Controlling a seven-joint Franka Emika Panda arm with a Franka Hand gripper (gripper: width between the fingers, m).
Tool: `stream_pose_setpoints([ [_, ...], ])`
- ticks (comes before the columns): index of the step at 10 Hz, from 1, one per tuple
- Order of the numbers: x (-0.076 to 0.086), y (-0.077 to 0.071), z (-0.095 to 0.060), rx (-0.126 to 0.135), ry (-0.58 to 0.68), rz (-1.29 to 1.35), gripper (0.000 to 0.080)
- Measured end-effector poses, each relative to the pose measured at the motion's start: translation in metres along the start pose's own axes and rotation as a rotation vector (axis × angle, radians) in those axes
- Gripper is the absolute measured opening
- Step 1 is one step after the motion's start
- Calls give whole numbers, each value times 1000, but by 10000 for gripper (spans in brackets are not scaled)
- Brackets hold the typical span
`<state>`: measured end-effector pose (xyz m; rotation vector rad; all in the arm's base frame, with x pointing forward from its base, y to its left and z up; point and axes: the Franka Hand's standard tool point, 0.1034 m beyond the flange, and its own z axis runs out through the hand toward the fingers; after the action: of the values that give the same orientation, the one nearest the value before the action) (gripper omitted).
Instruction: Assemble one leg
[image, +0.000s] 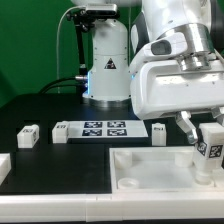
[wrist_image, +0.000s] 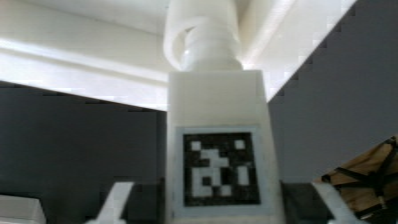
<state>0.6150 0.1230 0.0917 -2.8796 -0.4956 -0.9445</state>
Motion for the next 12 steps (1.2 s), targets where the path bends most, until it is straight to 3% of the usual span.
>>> stream_pose_setpoints([
  [9, -11, -2, 7, 6, -23, -1, 291],
  [10, -11, -2, 7, 7, -26, -1, 467],
  [11, -11, -2, 7, 7, -26, -1, 467],
  [12, -11, -2, 7, 7, -26, -1, 584],
])
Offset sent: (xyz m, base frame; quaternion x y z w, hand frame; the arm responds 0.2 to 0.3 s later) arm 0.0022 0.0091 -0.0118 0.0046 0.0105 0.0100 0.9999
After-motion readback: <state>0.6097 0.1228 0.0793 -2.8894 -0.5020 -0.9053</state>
